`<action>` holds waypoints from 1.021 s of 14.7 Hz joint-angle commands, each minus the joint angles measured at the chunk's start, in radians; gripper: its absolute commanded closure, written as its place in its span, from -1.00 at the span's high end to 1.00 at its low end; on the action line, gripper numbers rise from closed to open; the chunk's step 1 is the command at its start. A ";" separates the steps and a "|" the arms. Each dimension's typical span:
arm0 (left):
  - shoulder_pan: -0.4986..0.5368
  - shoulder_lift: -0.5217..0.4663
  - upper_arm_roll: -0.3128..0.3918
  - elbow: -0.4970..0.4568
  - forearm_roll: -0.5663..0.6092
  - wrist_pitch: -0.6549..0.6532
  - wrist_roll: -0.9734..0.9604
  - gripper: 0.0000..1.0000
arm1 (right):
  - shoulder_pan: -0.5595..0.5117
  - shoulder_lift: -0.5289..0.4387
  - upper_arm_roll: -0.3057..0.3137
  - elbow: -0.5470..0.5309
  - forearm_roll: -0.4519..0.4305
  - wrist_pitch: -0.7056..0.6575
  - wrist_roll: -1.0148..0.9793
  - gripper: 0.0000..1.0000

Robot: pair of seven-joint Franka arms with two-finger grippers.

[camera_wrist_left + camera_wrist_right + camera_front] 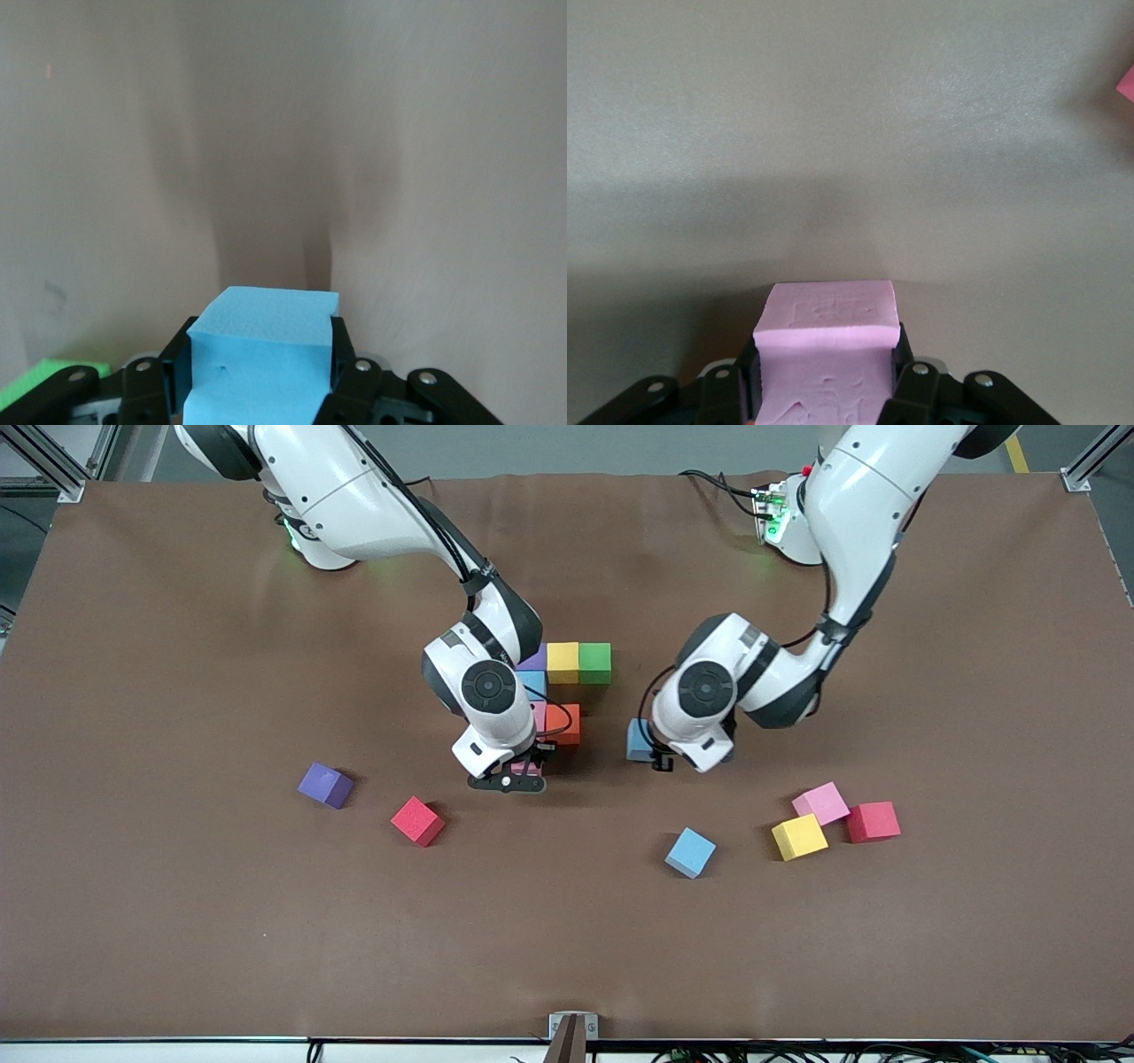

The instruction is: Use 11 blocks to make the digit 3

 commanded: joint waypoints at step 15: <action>-0.127 0.075 0.015 0.083 0.000 0.001 -0.155 -0.26 | 0.019 -0.033 0.001 -0.046 0.007 -0.013 0.037 -0.84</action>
